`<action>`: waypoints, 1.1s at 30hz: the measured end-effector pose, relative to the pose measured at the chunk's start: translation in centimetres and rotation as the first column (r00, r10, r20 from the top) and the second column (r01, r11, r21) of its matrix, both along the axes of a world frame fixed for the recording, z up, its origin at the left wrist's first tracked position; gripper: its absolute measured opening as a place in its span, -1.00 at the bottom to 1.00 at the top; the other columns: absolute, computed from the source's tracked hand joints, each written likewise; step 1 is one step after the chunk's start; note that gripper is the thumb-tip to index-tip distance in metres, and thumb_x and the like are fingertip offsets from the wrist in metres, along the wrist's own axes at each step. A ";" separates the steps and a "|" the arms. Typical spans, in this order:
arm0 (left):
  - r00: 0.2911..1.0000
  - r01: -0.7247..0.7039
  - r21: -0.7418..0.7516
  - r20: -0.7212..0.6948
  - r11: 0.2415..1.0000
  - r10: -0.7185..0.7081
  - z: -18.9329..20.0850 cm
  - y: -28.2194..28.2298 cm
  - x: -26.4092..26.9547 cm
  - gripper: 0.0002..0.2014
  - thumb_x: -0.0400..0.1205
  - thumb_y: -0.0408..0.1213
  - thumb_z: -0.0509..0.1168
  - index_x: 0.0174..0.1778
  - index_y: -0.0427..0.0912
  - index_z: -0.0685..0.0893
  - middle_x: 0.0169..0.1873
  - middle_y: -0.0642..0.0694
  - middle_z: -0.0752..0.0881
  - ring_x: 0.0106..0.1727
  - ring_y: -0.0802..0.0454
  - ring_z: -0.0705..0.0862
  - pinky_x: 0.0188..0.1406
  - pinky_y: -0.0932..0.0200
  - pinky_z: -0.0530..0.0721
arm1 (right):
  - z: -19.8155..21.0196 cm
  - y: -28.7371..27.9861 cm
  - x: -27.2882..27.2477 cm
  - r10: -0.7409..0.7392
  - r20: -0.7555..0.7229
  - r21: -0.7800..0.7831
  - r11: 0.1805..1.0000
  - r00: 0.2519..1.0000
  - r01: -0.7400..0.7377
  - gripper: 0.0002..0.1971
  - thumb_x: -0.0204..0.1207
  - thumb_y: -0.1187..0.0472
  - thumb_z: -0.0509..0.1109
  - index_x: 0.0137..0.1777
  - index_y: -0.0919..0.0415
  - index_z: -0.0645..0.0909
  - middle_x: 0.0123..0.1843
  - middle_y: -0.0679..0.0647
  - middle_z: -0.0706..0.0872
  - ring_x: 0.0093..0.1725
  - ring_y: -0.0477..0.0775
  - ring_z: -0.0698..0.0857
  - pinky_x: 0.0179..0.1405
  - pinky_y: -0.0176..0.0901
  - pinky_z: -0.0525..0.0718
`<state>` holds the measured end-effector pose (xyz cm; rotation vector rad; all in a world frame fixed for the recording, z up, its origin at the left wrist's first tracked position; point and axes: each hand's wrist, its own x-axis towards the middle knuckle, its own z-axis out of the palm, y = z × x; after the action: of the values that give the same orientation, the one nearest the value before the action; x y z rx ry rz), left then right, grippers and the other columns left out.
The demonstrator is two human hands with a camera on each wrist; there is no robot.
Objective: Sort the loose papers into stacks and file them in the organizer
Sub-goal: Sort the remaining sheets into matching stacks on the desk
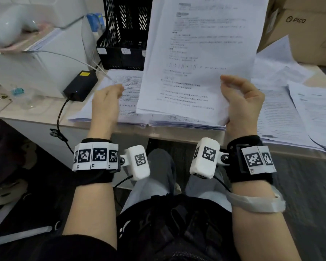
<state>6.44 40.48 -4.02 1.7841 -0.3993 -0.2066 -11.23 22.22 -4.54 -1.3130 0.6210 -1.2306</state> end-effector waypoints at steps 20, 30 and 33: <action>0.890 0.363 -0.423 -0.106 0.831 -0.443 2.0 -9.2 -9.3 -0.75 0.72 -0.13 0.16 -0.08 -0.07 0.73 -0.10 0.00 0.83 0.10 -0.02 0.78 0.21 -0.06 0.71 | -0.6 -5.6 -11.9 -0.303 -0.021 0.174 0.937 0.953 0.302 -0.73 0.56 0.35 0.35 -0.38 0.15 0.51 -0.39 0.04 0.51 -0.50 -0.15 0.49 -0.58 -0.35 0.51; 0.829 0.480 -0.468 -0.034 0.742 -0.558 2.5 -13.9 -12.8 -0.78 0.76 -0.26 0.08 0.19 -0.12 0.61 0.02 0.02 0.77 0.07 0.12 0.77 -0.02 0.25 0.74 | -0.1 -7.8 -17.1 -0.287 0.028 0.187 0.942 0.957 0.277 -0.82 0.59 0.35 0.33 -0.20 0.18 0.71 -0.31 -0.10 0.78 -0.26 -0.12 0.71 -0.18 -0.26 0.70; 0.797 0.514 -0.486 -0.034 0.706 -0.603 2.3 -15.5 -14.0 -0.78 0.75 -0.27 0.09 0.17 -0.12 0.62 0.00 0.04 0.79 0.13 0.05 0.75 0.17 0.09 0.73 | -0.1 -8.9 -18.5 -0.261 -0.072 0.169 0.948 0.963 0.270 -0.83 0.60 0.34 0.32 -0.16 0.18 0.71 -0.24 -0.04 0.79 -0.15 0.00 0.71 -0.06 -0.14 0.70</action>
<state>-7.60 24.94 -1.67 1.1171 -0.7854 -0.6611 -29.76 13.32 -4.61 -1.1385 0.9460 -1.3287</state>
